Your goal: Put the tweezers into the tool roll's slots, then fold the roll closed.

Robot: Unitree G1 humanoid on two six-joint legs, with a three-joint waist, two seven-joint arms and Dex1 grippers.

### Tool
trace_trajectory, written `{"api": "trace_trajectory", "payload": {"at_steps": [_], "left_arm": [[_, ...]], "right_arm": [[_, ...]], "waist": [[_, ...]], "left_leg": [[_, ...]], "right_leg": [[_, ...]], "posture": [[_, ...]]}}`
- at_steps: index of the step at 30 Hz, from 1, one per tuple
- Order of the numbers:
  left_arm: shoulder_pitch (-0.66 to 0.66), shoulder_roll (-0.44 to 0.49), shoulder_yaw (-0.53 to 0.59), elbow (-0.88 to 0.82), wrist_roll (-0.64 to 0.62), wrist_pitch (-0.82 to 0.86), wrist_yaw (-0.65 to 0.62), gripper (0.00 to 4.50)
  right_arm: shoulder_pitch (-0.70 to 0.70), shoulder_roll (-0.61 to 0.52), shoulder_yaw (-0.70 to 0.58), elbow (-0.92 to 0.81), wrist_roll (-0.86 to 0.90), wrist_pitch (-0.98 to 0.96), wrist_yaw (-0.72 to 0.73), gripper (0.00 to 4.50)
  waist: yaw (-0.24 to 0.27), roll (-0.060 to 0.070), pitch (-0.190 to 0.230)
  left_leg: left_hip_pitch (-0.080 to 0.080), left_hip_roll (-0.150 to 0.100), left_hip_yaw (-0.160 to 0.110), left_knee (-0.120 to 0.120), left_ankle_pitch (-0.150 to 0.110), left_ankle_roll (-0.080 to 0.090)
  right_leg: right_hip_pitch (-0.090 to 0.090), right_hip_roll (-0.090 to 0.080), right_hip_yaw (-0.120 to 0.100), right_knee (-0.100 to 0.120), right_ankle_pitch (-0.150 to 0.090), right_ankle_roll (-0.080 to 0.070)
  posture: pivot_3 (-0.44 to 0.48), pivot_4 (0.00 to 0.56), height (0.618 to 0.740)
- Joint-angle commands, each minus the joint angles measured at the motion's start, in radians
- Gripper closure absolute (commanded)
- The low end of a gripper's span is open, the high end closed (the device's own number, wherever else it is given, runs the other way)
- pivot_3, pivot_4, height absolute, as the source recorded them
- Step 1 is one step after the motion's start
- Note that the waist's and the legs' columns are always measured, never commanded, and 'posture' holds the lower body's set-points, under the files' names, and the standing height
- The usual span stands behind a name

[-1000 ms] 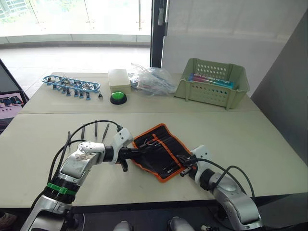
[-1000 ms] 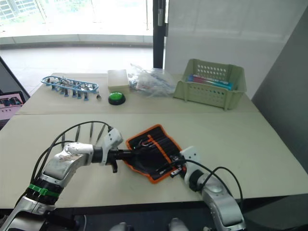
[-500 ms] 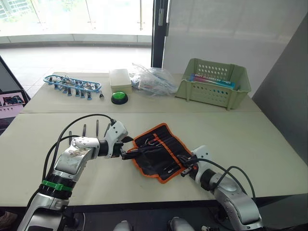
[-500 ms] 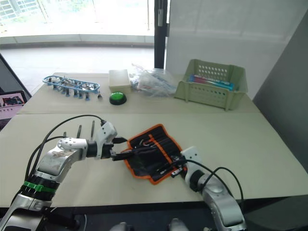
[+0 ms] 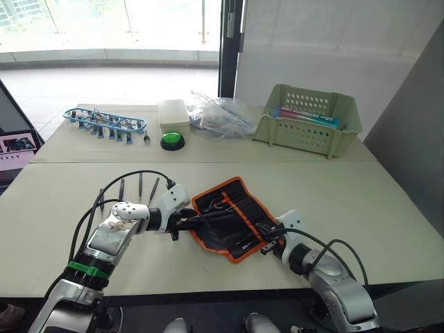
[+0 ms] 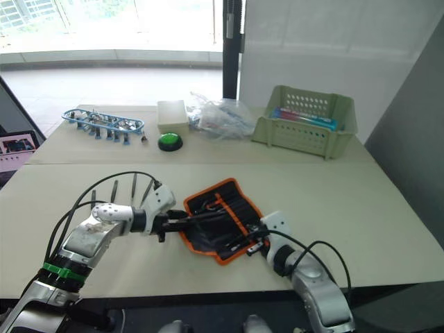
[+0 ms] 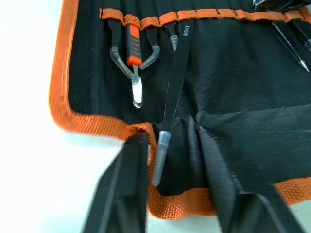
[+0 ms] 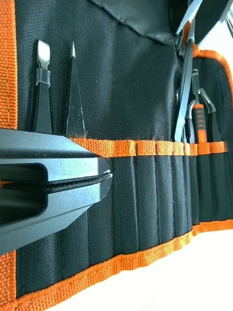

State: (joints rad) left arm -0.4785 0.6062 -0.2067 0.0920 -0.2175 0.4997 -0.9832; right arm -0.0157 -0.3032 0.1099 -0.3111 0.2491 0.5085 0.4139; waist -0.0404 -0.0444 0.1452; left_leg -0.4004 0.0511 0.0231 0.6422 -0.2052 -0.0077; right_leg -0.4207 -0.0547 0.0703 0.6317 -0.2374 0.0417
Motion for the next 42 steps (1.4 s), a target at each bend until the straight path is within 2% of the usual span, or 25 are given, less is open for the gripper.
{"api": "trace_trajectory", "payload": {"at_steps": [1,15,19,23,27,32,36,42], "left_arm": [[-0.026,0.004,0.045,0.005,-0.011,0.002,0.007,4.37],[-0.032,0.057,0.191,0.033,-0.073,0.024,0.0,4.46],[0.004,0.094,0.239,0.024,-0.088,0.026,-0.011,4.46],[0.097,0.158,0.293,-0.035,-0.111,0.046,-0.026,4.46],[0.247,0.213,0.374,-0.134,-0.139,0.061,-0.016,4.46],[0.402,0.224,0.454,-0.251,-0.165,0.056,0.004,4.46],[0.491,0.231,0.454,-0.218,-0.094,-0.045,0.018,4.46],[0.533,0.243,0.482,-0.184,-0.081,-0.126,0.021,2.45]], "right_arm": [[0.022,-0.003,0.013,0.039,-0.008,0.026,0.004,4.5],[0.02,-0.001,0.02,0.044,-0.011,0.022,0.006,4.5],[0.015,-0.002,0.021,0.047,-0.012,0.021,0.007,4.5],[0.014,-0.006,0.02,0.046,-0.013,0.019,0.009,4.5],[0.016,-0.008,0.02,0.046,-0.016,0.017,0.013,4.5],[0.005,-0.007,0.02,0.053,-0.017,0.019,0.021,4.5],[-0.011,-0.014,0.023,0.061,-0.016,0.022,0.033,4.5],[-0.015,-0.018,0.026,0.067,-0.017,0.023,0.044,4.5]], "waist": [[-0.001,0.0,0.0],[0.0,0.0,0.0],[-0.004,0.0,0.0],[-0.008,0.0,0.0],[-0.004,-0.001,0.0],[0.0,-0.002,0.001],[-0.001,-0.002,0.001],[-0.003,-0.001,0.002]], "left_leg": [[0.0,0.0,0.0,0.0,0.0,0.0],[0.0,0.0,0.0,0.0,0.0,0.0],[0.0,0.0,0.0,0.0,0.0,0.0],[0.0,0.001,0.0,-0.001,0.0,0.0],[0.0,0.001,0.001,-0.001,0.0,0.0],[0.0,0.001,0.001,-0.001,0.0,0.0],[0.001,0.001,0.002,-0.001,0.0,-0.001],[0.001,0.002,0.002,-0.002,-0.001,-0.001]], "right_leg": [[0.0,0.0,0.0,0.0,0.0,0.0],[0.0,0.0,0.0,0.0,0.0,0.0],[-0.001,0.0,0.0,0.0,0.0,0.0],[-0.001,0.0,0.0,0.0,0.0,-0.001],[-0.001,-0.001,0.0,0.0,0.0,-0.001],[-0.002,-0.004,-0.002,-0.001,-0.004,-0.008],[-0.002,-0.005,-0.002,-0.001,-0.003,-0.009],[-0.003,-0.005,-0.002,-0.002,-0.003,-0.01]], "posture": [[0.0,0.15,0.738],[0.0,0.15,0.738],[0.0,0.15,0.738],[0.0,0.15,0.738],[0.0,0.15,0.738],[0.0,0.15,0.738],[0.0,0.15,0.738],[0.0,0.15,0.738]]}}
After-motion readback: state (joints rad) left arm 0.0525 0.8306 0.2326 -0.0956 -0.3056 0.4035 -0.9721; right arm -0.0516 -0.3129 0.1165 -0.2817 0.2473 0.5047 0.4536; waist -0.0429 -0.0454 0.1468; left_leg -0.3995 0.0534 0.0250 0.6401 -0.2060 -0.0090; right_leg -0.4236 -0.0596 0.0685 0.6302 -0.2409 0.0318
